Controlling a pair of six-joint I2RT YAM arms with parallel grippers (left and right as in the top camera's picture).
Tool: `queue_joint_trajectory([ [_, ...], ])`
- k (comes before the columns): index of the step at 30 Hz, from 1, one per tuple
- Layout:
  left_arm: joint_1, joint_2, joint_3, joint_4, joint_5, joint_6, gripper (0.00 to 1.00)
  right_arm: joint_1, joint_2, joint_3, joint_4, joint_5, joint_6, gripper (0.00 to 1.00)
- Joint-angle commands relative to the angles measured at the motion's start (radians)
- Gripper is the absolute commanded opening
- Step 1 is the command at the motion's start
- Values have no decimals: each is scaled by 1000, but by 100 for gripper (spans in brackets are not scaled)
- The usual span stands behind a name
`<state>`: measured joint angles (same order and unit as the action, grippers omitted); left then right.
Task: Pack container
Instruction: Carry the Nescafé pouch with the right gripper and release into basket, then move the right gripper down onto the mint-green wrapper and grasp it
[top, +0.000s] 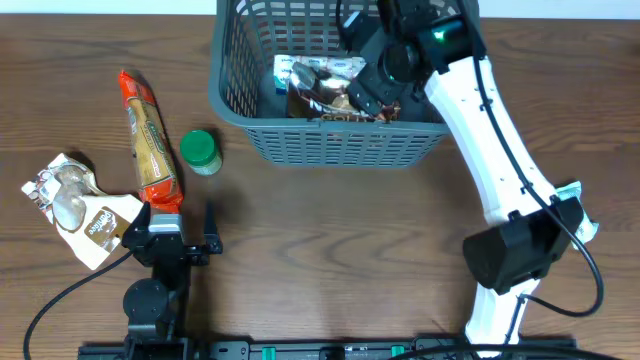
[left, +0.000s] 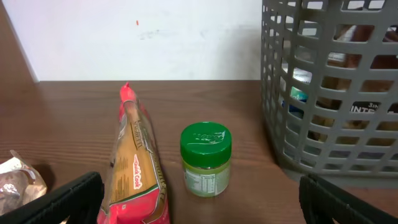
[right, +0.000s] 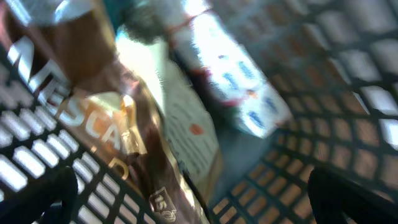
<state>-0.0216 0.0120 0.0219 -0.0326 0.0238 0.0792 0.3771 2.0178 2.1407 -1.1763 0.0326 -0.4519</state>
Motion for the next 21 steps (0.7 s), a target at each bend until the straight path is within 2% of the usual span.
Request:
queue_joint_trajectory([
  [1,3,-1,-18,-38,-8,3,98,2,-112,20,23,169,258,99],
  [7,3,-1,-18,-38,-8,3,99,-16,-290,20,-22,307,455,99],
  [10,3,-1,-18,-38,-8,3,99,-64,-392,20,-114,418,664,99],
  [16,3,-1,-18,-38,-8,3,99,-274,-565,20,-287,492,998,99],
  [18,3,-1,-18,-38,-9,3,99,-357,-601,20,-338,492,1061,99],
  [21,3,-1,-18,-38,-8,3,99,-483,-634,20,-411,492,1080,99],
])
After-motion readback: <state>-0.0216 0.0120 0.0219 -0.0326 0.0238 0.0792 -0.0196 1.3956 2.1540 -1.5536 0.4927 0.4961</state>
